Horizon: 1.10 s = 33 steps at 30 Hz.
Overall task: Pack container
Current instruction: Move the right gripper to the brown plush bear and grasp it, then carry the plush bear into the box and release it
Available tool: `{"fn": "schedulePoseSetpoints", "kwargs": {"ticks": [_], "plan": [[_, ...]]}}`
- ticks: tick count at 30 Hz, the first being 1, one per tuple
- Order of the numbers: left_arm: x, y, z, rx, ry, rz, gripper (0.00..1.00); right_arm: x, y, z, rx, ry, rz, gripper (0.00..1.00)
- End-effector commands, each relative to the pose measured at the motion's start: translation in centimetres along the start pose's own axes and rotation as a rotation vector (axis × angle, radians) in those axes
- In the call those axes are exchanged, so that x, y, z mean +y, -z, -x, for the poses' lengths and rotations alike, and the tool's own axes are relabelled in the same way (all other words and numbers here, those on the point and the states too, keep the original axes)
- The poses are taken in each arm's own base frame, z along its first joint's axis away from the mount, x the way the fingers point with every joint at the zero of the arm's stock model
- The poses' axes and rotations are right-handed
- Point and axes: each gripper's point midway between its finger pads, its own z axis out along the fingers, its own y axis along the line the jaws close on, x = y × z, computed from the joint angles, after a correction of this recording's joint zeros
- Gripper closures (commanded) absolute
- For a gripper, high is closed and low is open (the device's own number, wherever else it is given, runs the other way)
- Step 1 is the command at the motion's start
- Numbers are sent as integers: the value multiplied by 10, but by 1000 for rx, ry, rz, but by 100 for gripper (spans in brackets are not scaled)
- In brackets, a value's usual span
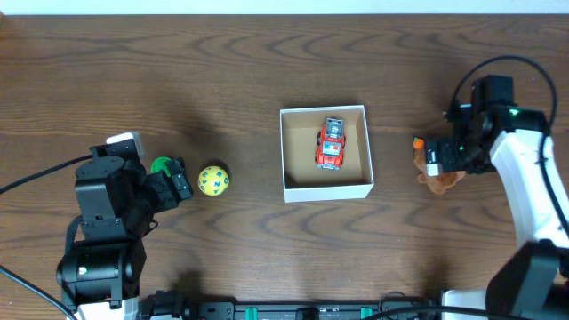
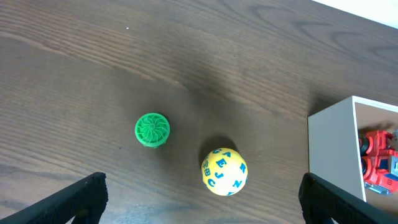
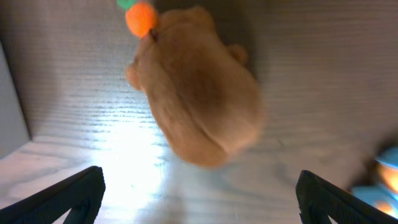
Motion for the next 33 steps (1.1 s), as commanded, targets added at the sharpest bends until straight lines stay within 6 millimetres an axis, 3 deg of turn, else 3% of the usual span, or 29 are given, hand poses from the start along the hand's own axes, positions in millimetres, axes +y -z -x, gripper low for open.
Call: {"fn": "schedulePoseSetpoints", "kwargs": {"ticks": [1, 5, 6, 11, 14, 16, 21, 25, 29, 33], "plan": [[-1, 5, 7, -20, 17, 0, 2, 3, -21, 4, 20, 60, 30, 1], [-1, 5, 7, -20, 18, 0, 2, 4, -48, 8, 60, 43, 36, 1], [-1, 5, 7, -20, 18, 0, 2, 4, -54, 6, 79, 39, 40, 5], [-1, 5, 7, -20, 18, 0, 2, 6, -69, -3, 145, -1, 47, 44], [-1, 5, 7, -20, 17, 0, 2, 6, -64, -4, 142, -6, 47, 80], [-1, 5, 7, -20, 17, 0, 2, 6, -55, -1, 125, -17, 43, 92], [-1, 5, 7, -20, 17, 0, 2, 9, 2, 25, -4, -22, 30, 96], [-1, 5, 7, -20, 18, 0, 2, 27, 75, 53, -203, -35, 34, 99], [-1, 5, 7, -20, 18, 0, 2, 68, 150, 76, -453, -41, 97, 98], [-1, 5, 7, -20, 18, 0, 2, 129, 190, 83, -596, -46, 232, 99]]}}
